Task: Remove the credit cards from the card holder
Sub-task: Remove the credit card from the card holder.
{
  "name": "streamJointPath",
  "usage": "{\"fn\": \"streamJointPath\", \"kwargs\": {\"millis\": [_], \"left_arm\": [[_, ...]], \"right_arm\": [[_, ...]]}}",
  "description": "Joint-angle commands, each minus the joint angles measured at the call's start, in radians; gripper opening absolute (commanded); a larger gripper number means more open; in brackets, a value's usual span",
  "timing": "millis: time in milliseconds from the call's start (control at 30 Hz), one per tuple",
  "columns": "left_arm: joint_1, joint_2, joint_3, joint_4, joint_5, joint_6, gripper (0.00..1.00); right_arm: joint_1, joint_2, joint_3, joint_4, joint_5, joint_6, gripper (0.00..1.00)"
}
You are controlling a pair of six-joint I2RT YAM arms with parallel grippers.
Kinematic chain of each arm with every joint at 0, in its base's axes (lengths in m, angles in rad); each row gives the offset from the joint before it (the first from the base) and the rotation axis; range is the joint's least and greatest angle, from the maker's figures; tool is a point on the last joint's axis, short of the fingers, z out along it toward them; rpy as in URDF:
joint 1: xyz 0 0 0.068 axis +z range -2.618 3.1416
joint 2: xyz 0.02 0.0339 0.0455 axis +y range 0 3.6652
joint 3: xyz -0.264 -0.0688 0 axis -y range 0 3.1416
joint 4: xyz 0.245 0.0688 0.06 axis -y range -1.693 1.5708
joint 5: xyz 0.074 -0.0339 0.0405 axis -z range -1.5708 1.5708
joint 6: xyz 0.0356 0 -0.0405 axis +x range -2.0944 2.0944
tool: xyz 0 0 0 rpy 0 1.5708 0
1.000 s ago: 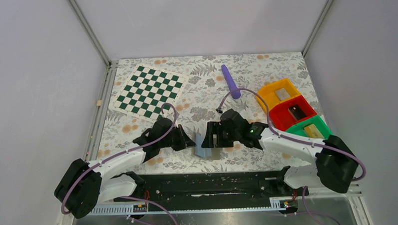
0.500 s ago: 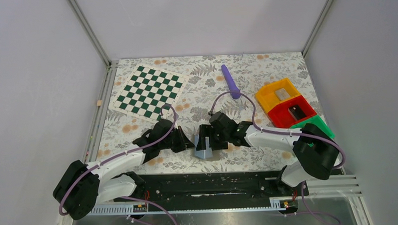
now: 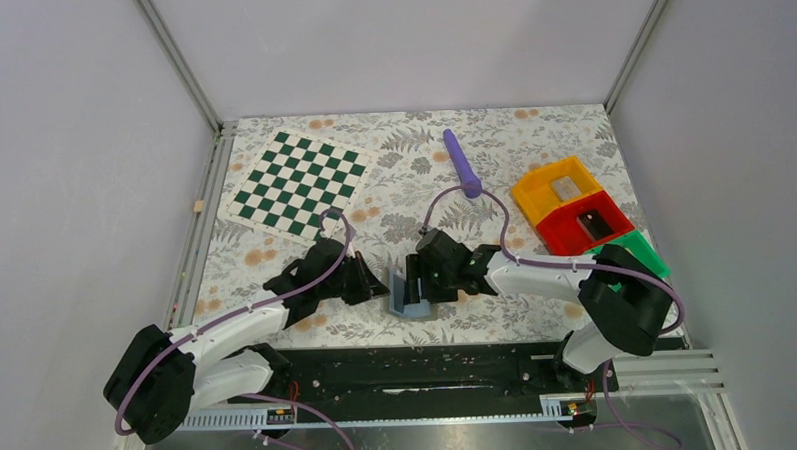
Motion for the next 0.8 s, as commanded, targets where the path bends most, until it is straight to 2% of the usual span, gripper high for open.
{"fn": "streamJointPath", "kwargs": {"millis": [0, 200, 300, 533, 767], "left_arm": [[-0.005, -0.017, 0.019, 0.0, -0.021, -0.002, 0.0], [-0.005, -0.017, 0.022, -0.016, -0.03, 0.002, 0.0], [-0.005, -0.018, 0.021, -0.022, -0.033, 0.006, 0.0], [-0.005, -0.004, 0.013, -0.022, -0.037, 0.01, 0.0], [-0.005, 0.004, 0.008, -0.024, -0.037, 0.01, 0.0]], "right_arm": [[0.007, -0.072, 0.0, -0.102, 0.133, -0.033, 0.67], [0.008, -0.132, 0.04, -0.271, 0.251, -0.08, 0.67], [0.007, -0.165, 0.073, -0.292, 0.236, -0.103, 0.64], [0.007, -0.242, 0.045, -0.019, -0.017, -0.06, 0.49], [0.006, -0.093, 0.011, 0.224, -0.16, 0.041, 0.39]]}}
